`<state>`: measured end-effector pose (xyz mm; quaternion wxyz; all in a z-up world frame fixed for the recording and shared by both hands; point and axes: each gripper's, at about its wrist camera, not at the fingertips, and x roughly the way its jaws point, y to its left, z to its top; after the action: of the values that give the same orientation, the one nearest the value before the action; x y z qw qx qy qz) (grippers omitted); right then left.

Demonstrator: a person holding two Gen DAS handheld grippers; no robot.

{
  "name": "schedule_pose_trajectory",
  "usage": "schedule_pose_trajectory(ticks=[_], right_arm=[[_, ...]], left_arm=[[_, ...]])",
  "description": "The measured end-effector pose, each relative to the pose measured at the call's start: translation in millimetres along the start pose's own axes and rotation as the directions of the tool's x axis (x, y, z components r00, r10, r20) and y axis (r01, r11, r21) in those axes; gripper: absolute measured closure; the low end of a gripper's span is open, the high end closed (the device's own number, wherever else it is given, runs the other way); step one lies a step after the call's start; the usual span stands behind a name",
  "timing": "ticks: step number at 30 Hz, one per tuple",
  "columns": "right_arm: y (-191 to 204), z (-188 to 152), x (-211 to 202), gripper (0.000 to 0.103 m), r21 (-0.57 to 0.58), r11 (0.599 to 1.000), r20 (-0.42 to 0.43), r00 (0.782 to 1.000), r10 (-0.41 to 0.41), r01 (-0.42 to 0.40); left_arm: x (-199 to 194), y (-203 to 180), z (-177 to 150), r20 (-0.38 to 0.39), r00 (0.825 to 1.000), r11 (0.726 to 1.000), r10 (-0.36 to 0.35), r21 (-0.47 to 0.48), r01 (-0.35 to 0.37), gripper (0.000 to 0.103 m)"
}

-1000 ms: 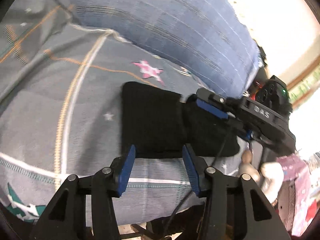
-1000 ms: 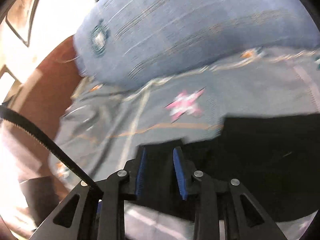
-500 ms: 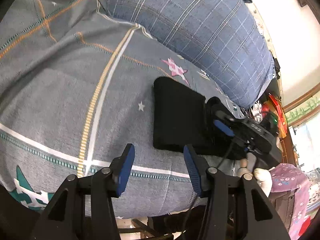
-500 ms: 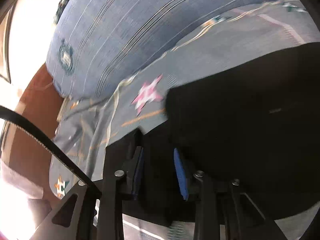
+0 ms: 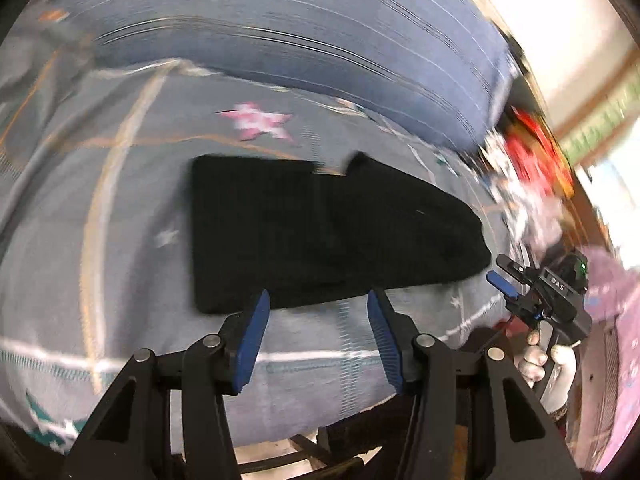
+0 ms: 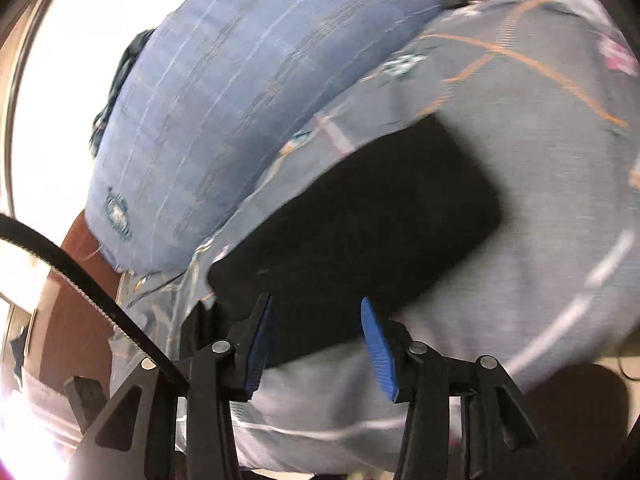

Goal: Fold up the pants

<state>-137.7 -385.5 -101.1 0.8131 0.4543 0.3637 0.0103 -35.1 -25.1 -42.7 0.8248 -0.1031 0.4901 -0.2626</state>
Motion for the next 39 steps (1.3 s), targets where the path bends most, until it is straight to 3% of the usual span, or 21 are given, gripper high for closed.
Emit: schedule_pose_trajectory(ticks=[5, 8, 14, 19, 24, 26, 29, 31, 33, 34, 35, 36, 37, 39], right_arm=[[-45.6, 8.1, -23.9, 0.048, 0.098, 0.994, 0.032, 0.999, -0.043, 0.040], [-65.6, 15.8, -25.0, 0.048, 0.130, 0.990, 0.026, 0.998, -0.051, 0.047], [-72.9, 24.6, -15.0, 0.048, 0.131, 0.990, 0.021, 0.998, -0.060, 0.056], [-77.8, 32.6, -5.9, 0.048, 0.133, 0.990, 0.011, 0.999, -0.043, 0.041], [-81.7, 41.3, 4.3, 0.048, 0.157, 0.987, -0.005, 1.000, -0.013, 0.014], [-82.5, 44.4, 9.8, 0.048, 0.170, 0.986, -0.015, 1.000, 0.001, 0.002], [-83.3, 47.3, 16.0, 0.048, 0.192, 0.981, -0.014, 1.000, 0.020, -0.017], [-81.0, 48.2, 17.7, 0.048, 0.195, 0.981, -0.005, 1.000, 0.009, -0.008], [-76.9, 47.5, 18.0, 0.048, 0.181, 0.984, 0.011, 1.000, -0.006, 0.004], [-74.4, 45.6, 18.9, 0.048, 0.165, 0.986, 0.029, 0.999, -0.016, 0.011], [-72.5, 45.1, 19.9, 0.050, 0.154, 0.988, 0.038, 0.999, -0.027, 0.021], [-70.7, 44.9, 20.3, 0.062, 0.146, 0.989, 0.040, 0.999, -0.036, 0.029], [-68.9, 44.8, 20.8, 0.080, 0.138, 0.990, 0.040, 0.998, -0.049, 0.043], [-67.9, 44.8, 19.7, 0.085, 0.139, 0.990, 0.046, 0.999, -0.023, 0.017]], left_arm=[[37.0, -72.7, 32.6, -0.084, 0.996, 0.982, -0.034, 0.181, 0.049, 0.048], [70.6, -126.4, 52.8, -0.146, 0.989, 0.954, -0.031, 0.289, 0.072, 0.047], [145.8, -211.8, 83.4, -0.244, 0.969, 0.900, -0.030, 0.415, 0.132, 0.046], [221.6, -255.8, 99.0, -0.355, 0.935, 0.881, 0.000, 0.443, 0.168, 0.046], [274.0, -286.1, 107.3, -0.365, 0.928, 0.848, 0.071, 0.512, 0.137, 0.046], [285.3, -293.7, 108.8, -0.356, 0.930, 0.832, 0.093, 0.540, 0.124, 0.040], [305.3, -306.5, 105.9, -0.361, 0.923, 0.788, 0.132, 0.603, 0.123, 0.037], [316.8, -311.8, 97.2, -0.345, 0.919, 0.744, 0.188, 0.661, 0.096, 0.037], [317.6, -319.8, 85.2, -0.288, 0.928, 0.667, 0.235, 0.742, 0.062, 0.036], [315.8, -323.7, 80.6, -0.271, 0.933, 0.638, 0.238, 0.767, 0.060, 0.050], [310.7, -326.4, 78.9, -0.276, 0.937, 0.634, 0.216, 0.769, 0.080, 0.084], [308.9, -328.2, 79.5, -0.279, 0.936, 0.637, 0.215, 0.766, 0.082, 0.096], [305.9, -328.2, 80.5, -0.284, 0.935, 0.646, 0.212, 0.759, 0.084, 0.095], [294.1, -328.3, 81.3, -0.261, 0.947, 0.648, 0.185, 0.757, 0.082, 0.095]])
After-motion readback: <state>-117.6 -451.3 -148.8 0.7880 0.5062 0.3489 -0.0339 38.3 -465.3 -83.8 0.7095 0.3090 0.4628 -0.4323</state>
